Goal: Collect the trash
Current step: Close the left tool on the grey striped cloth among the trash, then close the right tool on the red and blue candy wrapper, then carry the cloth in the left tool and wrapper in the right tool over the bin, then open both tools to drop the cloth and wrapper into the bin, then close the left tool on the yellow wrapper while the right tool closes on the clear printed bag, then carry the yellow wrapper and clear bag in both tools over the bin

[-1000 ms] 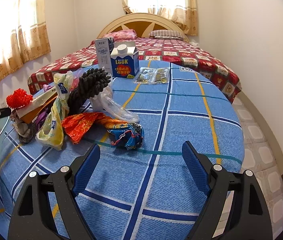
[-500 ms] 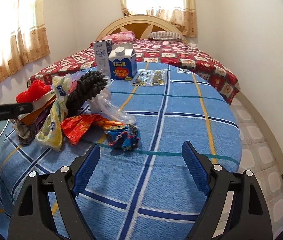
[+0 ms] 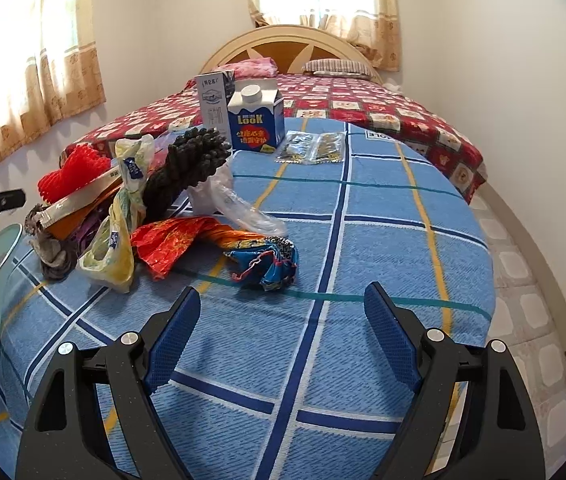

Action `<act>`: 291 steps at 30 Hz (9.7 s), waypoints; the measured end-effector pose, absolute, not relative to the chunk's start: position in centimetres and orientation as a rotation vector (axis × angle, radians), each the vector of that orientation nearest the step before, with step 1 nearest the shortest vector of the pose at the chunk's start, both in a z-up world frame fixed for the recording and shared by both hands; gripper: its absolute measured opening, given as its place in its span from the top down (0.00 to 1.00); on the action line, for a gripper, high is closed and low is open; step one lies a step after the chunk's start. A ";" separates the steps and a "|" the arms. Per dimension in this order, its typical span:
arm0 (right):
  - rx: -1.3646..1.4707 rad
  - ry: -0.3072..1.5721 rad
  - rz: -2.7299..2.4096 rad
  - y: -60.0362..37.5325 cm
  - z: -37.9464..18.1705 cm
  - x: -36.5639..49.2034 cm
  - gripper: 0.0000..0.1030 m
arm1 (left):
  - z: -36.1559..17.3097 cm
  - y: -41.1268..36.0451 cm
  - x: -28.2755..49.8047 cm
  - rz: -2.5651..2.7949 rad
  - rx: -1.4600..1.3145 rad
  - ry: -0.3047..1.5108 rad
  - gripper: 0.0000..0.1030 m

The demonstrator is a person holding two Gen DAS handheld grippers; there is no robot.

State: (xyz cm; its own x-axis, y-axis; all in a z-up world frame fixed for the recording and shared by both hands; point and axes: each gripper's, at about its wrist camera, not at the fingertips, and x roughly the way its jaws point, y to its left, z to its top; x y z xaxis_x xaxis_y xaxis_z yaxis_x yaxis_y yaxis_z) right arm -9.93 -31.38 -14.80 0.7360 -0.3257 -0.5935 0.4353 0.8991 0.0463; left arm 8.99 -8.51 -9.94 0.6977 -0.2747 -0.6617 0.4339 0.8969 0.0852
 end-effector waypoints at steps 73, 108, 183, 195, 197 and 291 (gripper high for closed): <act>0.208 0.581 -0.296 -30.7 -7.7 -8.8 0.86 | -2.0 -2.3 3.0 -0.485 0.176 0.596 0.98; -0.039 0.633 -0.007 -13.9 -8.4 5.9 0.86 | -7.4 13.2 8.3 -0.085 0.197 0.727 0.98; 0.147 0.680 -0.214 -23.7 -11.9 -2.0 0.27 | -13.1 2.0 8.1 -0.280 0.215 0.861 0.31; 0.185 0.728 -0.187 -24.7 -13.1 -1.0 0.18 | -11.8 -6.5 9.1 -0.409 0.204 0.803 0.26; 0.187 0.732 -0.183 -24.7 -13.1 -0.7 0.18 | -12.4 -7.4 9.3 -0.416 0.221 0.810 0.26; -0.238 0.723 0.212 -2.8 -10.9 10.5 0.68 | -11.2 16.2 10.1 -0.001 0.125 0.859 0.78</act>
